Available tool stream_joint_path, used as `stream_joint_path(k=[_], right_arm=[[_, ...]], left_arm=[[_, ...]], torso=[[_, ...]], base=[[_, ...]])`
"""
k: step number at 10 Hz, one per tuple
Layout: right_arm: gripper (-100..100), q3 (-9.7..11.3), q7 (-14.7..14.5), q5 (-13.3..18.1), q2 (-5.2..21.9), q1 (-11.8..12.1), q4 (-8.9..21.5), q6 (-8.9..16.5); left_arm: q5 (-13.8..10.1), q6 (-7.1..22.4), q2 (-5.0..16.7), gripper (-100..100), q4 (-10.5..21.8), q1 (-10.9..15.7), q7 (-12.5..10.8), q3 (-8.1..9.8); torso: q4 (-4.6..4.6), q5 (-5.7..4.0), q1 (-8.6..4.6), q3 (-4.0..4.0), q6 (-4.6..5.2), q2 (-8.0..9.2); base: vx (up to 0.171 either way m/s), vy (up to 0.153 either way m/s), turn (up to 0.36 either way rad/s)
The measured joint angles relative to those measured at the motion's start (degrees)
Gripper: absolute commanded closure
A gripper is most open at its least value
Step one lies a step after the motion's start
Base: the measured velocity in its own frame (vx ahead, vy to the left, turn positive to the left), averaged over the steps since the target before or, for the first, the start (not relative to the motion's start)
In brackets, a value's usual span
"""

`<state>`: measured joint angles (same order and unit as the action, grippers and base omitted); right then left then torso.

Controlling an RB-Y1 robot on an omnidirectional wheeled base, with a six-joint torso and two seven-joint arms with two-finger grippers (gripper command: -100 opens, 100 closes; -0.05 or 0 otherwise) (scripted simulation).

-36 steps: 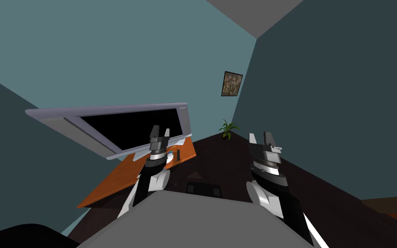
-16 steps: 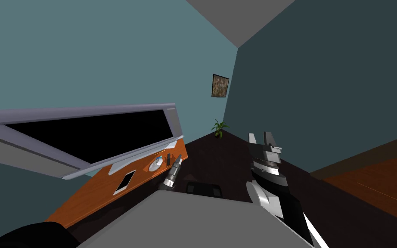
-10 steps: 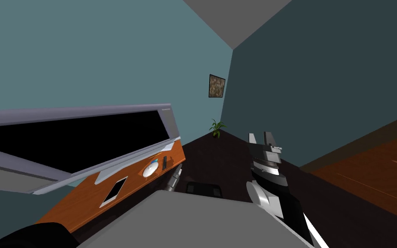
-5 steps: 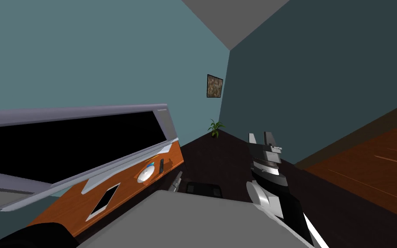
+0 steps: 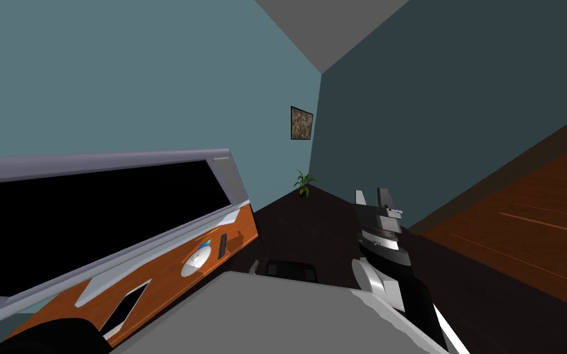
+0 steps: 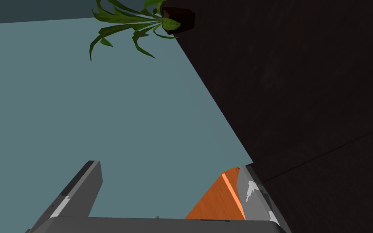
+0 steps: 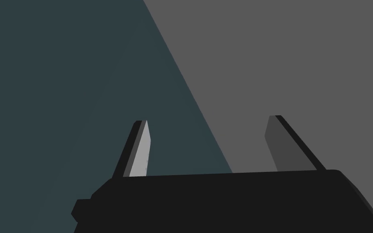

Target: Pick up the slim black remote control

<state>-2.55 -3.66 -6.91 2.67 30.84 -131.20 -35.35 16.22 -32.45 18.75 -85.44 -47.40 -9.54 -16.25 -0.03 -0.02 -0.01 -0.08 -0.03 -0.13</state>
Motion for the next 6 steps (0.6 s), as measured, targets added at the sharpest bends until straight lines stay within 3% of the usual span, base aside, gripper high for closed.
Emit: stream_joint_path(k=[6], right_arm=[[0,0.0,0.0,0.0,0.0,0.0,0.0,0.0]], left_arm=[[1.8,-0.8,2.1,-100,9.2,-0.1,-2.1,-1.82]], torso=[[0.00,0.00,0.00,-0.01,0.00,-0.02]], base=[[0.059,0.000,-0.095]])
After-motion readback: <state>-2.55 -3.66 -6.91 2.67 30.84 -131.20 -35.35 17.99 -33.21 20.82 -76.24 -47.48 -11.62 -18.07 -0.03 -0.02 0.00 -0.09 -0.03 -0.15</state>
